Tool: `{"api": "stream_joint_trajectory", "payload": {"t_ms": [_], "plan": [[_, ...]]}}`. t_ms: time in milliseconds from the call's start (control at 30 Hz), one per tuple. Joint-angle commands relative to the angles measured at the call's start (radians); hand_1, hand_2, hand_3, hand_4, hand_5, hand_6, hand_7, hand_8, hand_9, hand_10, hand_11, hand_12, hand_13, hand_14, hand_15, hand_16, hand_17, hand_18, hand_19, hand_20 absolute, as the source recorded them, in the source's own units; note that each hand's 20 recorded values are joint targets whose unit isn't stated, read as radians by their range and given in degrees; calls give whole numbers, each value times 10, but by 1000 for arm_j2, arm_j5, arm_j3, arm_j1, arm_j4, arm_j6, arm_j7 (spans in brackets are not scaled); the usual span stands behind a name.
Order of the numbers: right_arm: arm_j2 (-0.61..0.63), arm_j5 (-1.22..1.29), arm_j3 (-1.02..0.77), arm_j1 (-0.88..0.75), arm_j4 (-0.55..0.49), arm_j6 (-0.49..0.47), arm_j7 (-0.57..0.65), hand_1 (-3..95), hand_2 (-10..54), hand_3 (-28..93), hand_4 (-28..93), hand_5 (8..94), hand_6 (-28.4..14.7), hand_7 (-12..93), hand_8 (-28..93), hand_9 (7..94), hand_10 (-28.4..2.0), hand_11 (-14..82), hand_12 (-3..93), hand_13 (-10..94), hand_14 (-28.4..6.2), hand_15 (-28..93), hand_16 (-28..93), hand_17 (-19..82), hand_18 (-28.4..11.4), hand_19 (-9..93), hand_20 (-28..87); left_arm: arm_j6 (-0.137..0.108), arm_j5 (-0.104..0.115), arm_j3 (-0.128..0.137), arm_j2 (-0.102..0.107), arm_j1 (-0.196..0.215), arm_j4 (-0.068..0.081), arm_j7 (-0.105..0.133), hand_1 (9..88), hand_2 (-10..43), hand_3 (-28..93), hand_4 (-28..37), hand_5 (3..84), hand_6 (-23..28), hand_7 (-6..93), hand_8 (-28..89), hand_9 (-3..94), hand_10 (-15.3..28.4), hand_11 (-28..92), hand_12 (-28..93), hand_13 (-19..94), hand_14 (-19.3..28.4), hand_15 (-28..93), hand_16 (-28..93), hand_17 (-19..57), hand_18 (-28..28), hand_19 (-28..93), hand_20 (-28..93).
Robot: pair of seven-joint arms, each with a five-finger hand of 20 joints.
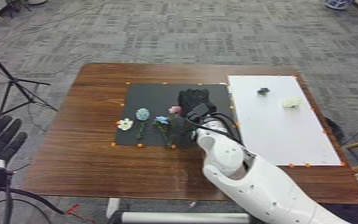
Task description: Arrange flowers
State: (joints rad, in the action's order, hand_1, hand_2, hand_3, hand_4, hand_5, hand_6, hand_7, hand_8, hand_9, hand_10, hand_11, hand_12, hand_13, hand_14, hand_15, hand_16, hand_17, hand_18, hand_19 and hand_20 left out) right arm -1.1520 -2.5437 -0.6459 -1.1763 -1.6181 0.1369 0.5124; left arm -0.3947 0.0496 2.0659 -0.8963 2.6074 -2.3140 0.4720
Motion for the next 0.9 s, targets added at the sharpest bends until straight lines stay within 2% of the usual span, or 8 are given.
{"api": "stream_joint_trajectory", "payload": {"t_ms": [33,100,233,367,500,667,800,900], "plan": [[24,8,-2,-17,-53,-51,-11,606,-95,695,-283,739,-12,292,30,810,-85,201,498,696,-98,731,386,316,-243,793,388,6,5,8,4,-2,-4,20,230,207,665,-283,390,86,133,-76,344,142,205,135,243,135,295,-27,-33,105,190,128],[27,11,-3,-19,-59,-54,-9,603,-95,698,-283,736,-14,273,24,807,-86,198,498,694,-97,725,400,314,-245,792,386,5,0,10,1,-6,-4,15,230,207,665,-283,390,86,133,-77,344,142,205,134,244,135,294,-27,-33,105,190,128],[30,-2,2,-17,-66,-61,-7,596,-95,694,-283,721,-19,243,12,798,-89,192,491,687,-97,719,409,307,-245,789,384,7,5,7,-1,-6,-4,20,230,208,666,-283,390,86,135,-76,344,142,205,134,245,134,295,-27,-32,105,189,128],[31,-11,-17,-27,-76,-116,-14,591,-95,696,-283,702,-17,207,-5,788,-91,192,487,681,-99,719,412,304,-246,788,381,5,8,2,-2,-10,-4,20,229,207,668,-283,390,86,134,-77,344,142,204,134,246,134,294,-27,-32,105,189,129],[40,-3,-25,-34,-91,-145,-21,590,-95,696,-283,691,-16,190,-23,780,-94,183,475,672,-99,715,417,297,-246,781,378,4,6,9,-8,-1,-7,22,229,207,668,-283,390,85,133,-77,345,142,203,134,245,134,294,-27,-31,105,187,128],[39,20,-64,-54,-129,-134,-10,584,-95,694,-283,680,-14,179,-84,772,-95,176,467,667,-102,711,423,293,-245,776,376,4,12,4,-11,-2,-5,24,228,207,670,-283,390,85,134,-77,345,142,204,134,245,135,295,-27,-31,105,187,129],[58,47,-143,-73,-185,-86,15,576,-95,692,-283,660,-18,177,-117,755,-102,166,461,658,-106,713,421,289,-247,775,375,3,7,-3,-12,-10,-4,24,229,207,668,-283,390,85,135,-77,345,142,204,135,246,134,294,-27,-31,105,187,129],[105,68,-220,-91,-215,-63,40,549,-95,715,-283,649,-21,174,-118,729,-114,171,399,652,-110,725,392,286,-248,776,374,7,6,1,-19,-1,-8,30,229,207,668,-283,390,85,135,-77,345,142,204,135,245,134,295,-26,-31,105,187,129]]}}
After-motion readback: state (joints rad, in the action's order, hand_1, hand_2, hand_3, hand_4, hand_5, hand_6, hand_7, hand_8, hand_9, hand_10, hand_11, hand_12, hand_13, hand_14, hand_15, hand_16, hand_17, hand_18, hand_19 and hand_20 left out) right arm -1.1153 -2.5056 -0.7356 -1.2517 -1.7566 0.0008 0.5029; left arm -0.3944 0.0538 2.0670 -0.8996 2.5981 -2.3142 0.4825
